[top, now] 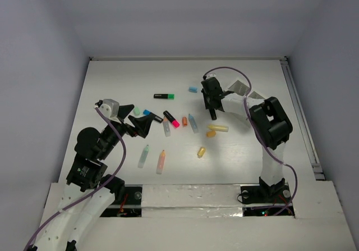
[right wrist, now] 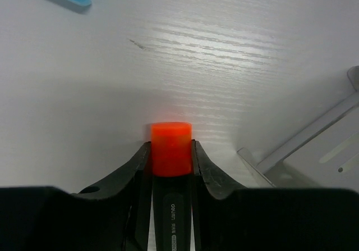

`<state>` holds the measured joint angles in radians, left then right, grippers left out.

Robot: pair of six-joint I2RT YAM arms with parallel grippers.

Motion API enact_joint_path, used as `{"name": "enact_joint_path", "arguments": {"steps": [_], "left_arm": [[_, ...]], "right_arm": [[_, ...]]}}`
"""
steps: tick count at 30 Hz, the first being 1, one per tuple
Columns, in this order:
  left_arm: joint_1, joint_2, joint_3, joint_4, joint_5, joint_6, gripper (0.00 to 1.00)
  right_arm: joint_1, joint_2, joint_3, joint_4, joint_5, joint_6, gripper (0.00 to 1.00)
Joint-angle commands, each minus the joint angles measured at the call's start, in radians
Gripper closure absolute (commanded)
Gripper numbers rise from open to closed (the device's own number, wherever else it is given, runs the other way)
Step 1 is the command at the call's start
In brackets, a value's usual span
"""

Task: Sort the stationery into containers
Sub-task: Pick up the pen from the center of the board.

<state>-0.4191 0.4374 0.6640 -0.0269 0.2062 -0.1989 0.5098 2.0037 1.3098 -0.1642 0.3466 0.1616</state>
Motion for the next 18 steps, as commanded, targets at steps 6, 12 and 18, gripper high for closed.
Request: {"name": "enact_joint_path", "arguments": {"steps": [6, 12, 18], "left_arm": [[-0.004, -0.003, 0.026, 0.064, 0.013, 0.004, 0.01], [-0.004, -0.005, 0.025, 0.067, 0.012, 0.003, 0.01], [-0.004, -0.014, 0.022, 0.068, 0.012, 0.000, 0.01]], "right_arm": [[-0.007, -0.103, 0.060, 0.133, -0.086, -0.051, 0.83], [-0.007, -0.350, -0.006, 0.294, -0.098, -0.011, 0.84], [-0.045, -0.483, -0.079, 0.388, 0.084, -0.014, 0.83]]}}
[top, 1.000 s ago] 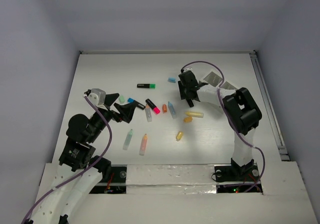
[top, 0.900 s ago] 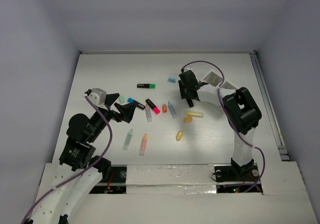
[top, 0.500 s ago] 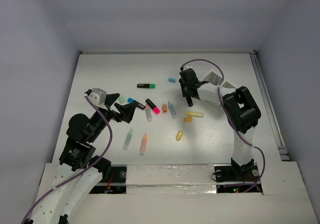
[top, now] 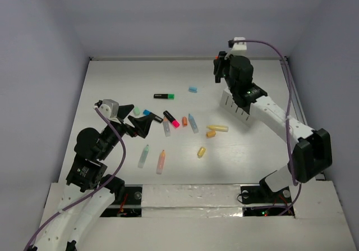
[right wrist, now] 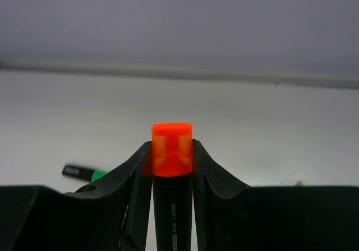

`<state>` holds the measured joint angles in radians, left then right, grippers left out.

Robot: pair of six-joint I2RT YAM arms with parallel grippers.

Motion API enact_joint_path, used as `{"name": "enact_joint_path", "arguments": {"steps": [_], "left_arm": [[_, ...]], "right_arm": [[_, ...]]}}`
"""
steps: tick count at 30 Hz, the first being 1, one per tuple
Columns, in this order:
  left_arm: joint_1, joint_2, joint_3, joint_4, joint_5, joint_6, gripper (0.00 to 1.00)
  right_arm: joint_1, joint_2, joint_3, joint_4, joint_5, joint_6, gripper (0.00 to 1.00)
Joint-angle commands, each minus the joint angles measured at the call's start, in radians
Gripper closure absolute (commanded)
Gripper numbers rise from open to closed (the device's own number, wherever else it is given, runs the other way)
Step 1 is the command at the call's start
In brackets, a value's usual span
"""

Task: Sort the stationery into containers
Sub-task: Pick up the pen from the center of the board, then place the pen in the storage box.

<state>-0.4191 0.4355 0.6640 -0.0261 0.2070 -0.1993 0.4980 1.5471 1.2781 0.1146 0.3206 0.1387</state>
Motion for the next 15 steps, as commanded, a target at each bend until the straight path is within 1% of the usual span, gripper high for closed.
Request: {"name": "enact_joint_path", "arguments": {"steps": [1, 5, 9, 15], "left_arm": [[-0.004, -0.012, 0.020, 0.069, 0.009, -0.002, 0.01], [-0.004, -0.018, 0.019, 0.069, 0.008, -0.005, 0.01], [-0.004, -0.020, 0.016, 0.071, 0.009, -0.006, 0.01], [-0.004, -0.012, 0.017, 0.066, -0.001, -0.009, 0.01]], "right_arm": [[-0.047, -0.041, -0.054, 0.108, 0.141, 0.016, 0.82], [-0.127, -0.058, -0.101, 0.122, 0.201, 0.064, 0.82], [-0.203, -0.042, -0.143, 0.174, 0.215, 0.081, 0.82], [-0.222, 0.011, -0.164, 0.296, 0.242, -0.004, 0.83]]}}
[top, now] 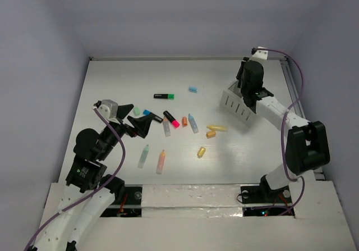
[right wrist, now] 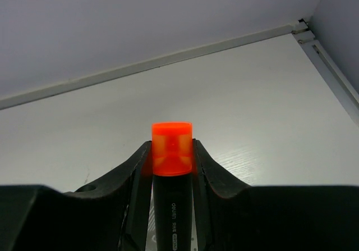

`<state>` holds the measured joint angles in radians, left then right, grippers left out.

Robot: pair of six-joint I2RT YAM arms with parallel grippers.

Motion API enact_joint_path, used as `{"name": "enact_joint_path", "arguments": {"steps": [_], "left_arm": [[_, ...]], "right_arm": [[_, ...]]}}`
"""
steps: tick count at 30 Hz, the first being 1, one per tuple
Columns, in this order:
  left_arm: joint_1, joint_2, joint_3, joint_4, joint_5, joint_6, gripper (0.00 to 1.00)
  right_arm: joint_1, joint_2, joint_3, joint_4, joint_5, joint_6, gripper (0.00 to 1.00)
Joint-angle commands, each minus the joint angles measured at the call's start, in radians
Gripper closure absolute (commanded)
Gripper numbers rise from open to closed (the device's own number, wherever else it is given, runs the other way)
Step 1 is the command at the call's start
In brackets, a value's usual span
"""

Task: Sort the stationery into containers
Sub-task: Place the pen in the storage box, then pick up the pen from the center of the board.

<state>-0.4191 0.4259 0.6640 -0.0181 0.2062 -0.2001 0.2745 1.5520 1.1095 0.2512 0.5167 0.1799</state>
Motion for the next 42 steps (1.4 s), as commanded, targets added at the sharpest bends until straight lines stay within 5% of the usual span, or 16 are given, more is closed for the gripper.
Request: {"name": "enact_joint_path", "arguments": {"steps": [1, 15, 26, 31, 37, 42], "left_arm": [[-0.004, -0.001, 0.017, 0.058, -0.002, -0.009, 0.01], [-0.004, 0.027, 0.026, 0.033, -0.068, -0.016, 0.01], [-0.004, 0.056, 0.039, -0.003, -0.146, -0.024, 0.01], [-0.004, 0.062, 0.042, -0.011, -0.163, -0.027, 0.01], [0.005, 0.047, 0.043, -0.019, -0.188, -0.032, 0.01], [0.005, 0.028, 0.045, -0.025, -0.197, -0.036, 0.01]], "right_arm": [[0.002, 0.011, 0.000, 0.177, 0.048, -0.056, 0.82], [0.002, 0.080, -0.083, 0.241, 0.071, -0.042, 0.72], [0.002, -0.010, -0.080, 0.169, -0.004, -0.031, 0.28], [0.118, -0.010, 0.014, 0.054, -0.272, -0.121, 0.26], [0.282, 0.181, 0.226, -0.141, -0.677, -0.140, 0.34], [0.423, 0.408, 0.480, -0.298, -0.744, -0.168, 0.43]]}}
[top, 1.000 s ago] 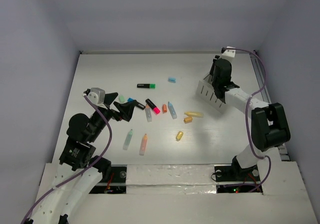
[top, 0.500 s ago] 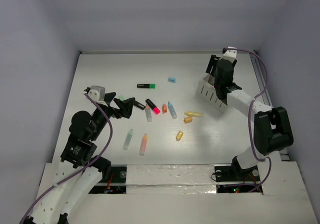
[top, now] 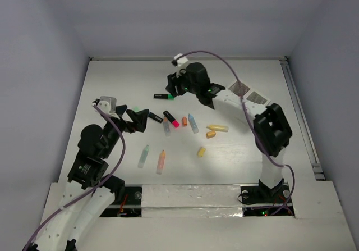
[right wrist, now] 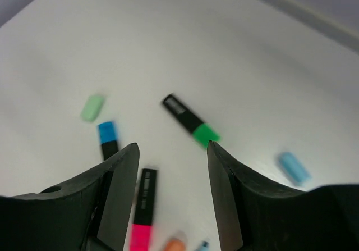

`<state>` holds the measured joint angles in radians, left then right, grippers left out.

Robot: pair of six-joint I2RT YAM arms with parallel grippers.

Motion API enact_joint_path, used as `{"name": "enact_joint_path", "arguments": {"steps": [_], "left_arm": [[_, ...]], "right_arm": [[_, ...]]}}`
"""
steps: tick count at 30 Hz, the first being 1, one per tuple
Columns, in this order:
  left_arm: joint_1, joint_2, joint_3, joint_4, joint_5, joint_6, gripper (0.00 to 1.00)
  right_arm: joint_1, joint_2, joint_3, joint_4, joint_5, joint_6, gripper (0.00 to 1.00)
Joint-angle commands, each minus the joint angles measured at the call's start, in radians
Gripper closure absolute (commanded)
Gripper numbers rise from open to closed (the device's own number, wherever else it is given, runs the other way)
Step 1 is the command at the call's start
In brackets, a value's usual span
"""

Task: Sort the stationery into containers
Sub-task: Pick up the pen from the center of the board.

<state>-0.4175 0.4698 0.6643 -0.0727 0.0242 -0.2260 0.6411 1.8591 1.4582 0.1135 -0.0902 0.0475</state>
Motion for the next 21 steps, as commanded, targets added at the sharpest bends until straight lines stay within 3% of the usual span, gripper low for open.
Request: {"name": "enact_joint_path", "arguments": {"steps": [1, 11, 21], "left_arm": [[0.003, -0.019, 0.046, 0.027, -0.015, -0.013, 0.01], [0.003, -0.043, 0.055, 0.004, -0.104, -0.026, 0.01], [0.003, -0.053, 0.054, 0.005, -0.092, -0.026, 0.01]], "right_arm": [[0.072, 0.133, 0.167, -0.178, -0.137, -0.067, 0.42], [0.170, 0.457, 0.551, -0.412, -0.180, -0.133, 0.23], [0.203, 0.632, 0.723, -0.491, -0.134, -0.149, 0.21]]}}
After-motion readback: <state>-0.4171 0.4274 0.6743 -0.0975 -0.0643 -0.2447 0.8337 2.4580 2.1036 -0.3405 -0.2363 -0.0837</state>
